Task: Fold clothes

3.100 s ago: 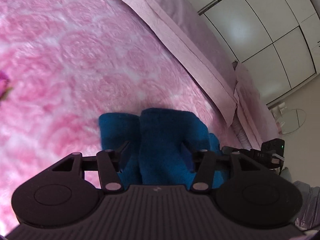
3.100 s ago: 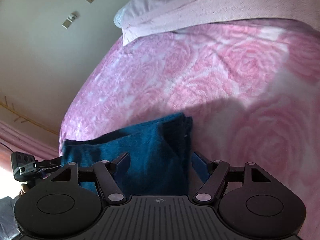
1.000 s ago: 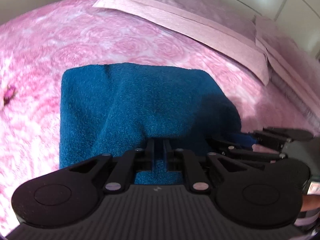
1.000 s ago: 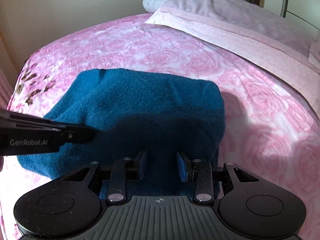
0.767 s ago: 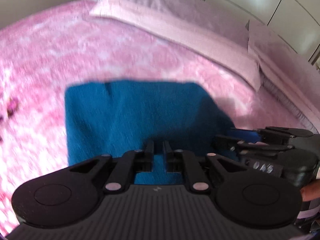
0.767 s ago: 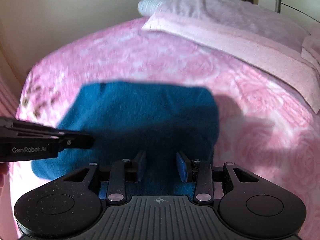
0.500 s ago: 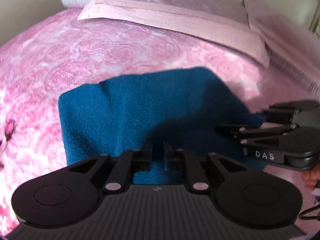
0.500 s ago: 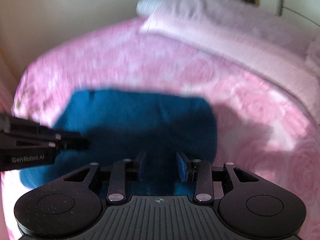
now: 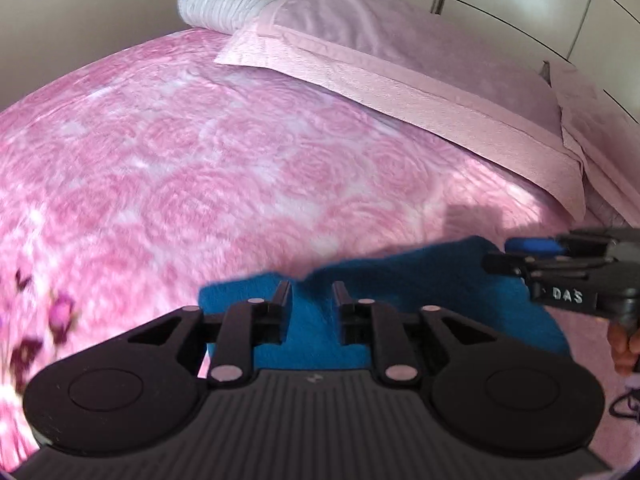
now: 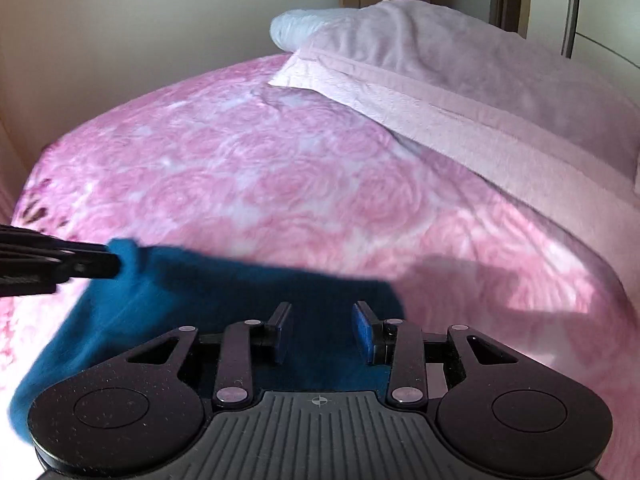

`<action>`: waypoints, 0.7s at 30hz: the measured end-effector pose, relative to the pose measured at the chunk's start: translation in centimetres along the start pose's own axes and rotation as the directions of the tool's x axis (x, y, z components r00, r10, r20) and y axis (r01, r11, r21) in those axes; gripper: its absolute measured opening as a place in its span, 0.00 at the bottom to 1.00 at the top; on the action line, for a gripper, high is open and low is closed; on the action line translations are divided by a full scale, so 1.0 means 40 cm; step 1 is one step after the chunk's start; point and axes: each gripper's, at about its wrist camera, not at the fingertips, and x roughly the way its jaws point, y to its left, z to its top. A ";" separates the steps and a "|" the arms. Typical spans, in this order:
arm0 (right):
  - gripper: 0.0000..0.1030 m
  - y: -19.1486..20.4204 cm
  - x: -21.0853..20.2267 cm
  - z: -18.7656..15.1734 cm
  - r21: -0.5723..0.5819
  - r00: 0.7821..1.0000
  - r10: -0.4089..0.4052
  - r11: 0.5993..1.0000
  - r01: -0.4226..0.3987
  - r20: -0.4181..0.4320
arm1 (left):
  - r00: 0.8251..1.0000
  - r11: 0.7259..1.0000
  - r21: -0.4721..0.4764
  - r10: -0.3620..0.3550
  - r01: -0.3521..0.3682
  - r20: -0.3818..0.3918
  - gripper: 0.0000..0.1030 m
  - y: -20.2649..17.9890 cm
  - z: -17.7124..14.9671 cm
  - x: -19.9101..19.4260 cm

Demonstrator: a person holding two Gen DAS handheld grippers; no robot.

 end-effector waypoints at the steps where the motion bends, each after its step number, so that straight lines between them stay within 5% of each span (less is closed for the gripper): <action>1: 0.36 0.000 0.016 0.007 -0.014 1.000 0.010 1.000 -0.010 0.006 | 1.000 0.999 0.035 -0.006 0.006 0.002 0.15 -0.005 0.004 0.014; 5: 0.35 0.016 0.112 -0.004 -0.110 0.999 -0.027 0.994 0.022 -0.047 | 0.991 0.972 0.212 0.119 -0.103 -0.064 0.14 -0.015 -0.037 0.131; 11: 0.35 -0.045 0.169 -0.016 -0.024 0.996 -0.057 0.998 0.055 -0.066 | 0.994 0.986 0.137 0.102 -0.096 -0.044 0.15 0.043 -0.053 0.165; 16: 0.36 -0.055 0.122 -0.005 0.011 0.999 -0.044 0.999 0.044 -0.022 | 0.996 0.993 -0.083 0.085 -0.086 -0.021 0.15 0.105 -0.040 0.077; 21: 0.44 -0.137 0.057 -0.015 0.212 0.999 0.034 0.977 -0.035 0.006 | 0.999 0.942 -0.334 0.023 -0.037 -0.044 0.29 0.197 -0.060 0.028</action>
